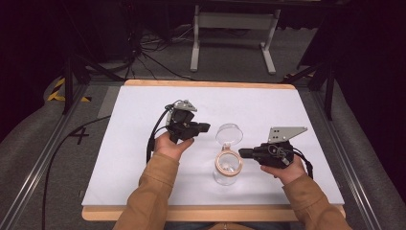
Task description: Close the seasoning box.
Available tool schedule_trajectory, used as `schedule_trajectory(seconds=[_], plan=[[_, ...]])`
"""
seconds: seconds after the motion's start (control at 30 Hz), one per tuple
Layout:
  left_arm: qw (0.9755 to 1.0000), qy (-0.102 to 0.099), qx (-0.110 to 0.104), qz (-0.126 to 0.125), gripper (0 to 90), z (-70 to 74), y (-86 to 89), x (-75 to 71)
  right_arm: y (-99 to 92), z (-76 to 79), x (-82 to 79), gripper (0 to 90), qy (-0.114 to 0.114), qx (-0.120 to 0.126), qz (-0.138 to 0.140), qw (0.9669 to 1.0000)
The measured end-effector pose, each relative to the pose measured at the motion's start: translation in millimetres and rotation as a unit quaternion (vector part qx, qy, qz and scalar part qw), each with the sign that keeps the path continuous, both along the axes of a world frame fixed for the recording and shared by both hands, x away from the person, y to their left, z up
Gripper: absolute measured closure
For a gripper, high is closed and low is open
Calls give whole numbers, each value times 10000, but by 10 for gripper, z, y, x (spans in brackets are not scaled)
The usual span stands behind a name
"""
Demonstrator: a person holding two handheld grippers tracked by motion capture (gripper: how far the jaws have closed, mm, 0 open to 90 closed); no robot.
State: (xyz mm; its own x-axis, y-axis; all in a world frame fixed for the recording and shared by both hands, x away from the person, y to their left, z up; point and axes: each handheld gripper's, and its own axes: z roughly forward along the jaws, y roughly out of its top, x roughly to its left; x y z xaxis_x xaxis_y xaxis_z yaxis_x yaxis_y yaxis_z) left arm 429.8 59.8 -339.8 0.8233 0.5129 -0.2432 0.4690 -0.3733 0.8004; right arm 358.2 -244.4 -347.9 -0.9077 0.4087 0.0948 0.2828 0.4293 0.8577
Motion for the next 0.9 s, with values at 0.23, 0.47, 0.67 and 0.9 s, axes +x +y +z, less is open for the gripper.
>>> schedule_trajectory(seconds=[0.23, 0.47, 0.67, 0.9], plan=[[9998, -73, -14, -177, 871, 4, -55, -28, 42, 9, -3, 893, -119, 169, -22, 9998], [9991, -189, 162, -347, 873, 6, -119, -45, 55, 3, 1, 893, -155, 248, -71, 9995], [9989, -164, 131, -430, 892, -27, -155, -26, 65, -11, 9, 893, -140, 265, -70, 9995], [9970, -256, 264, -682, 893, -17, -179, -53, 74, -17, 12, 893, -139, 265, -50, 9995]])
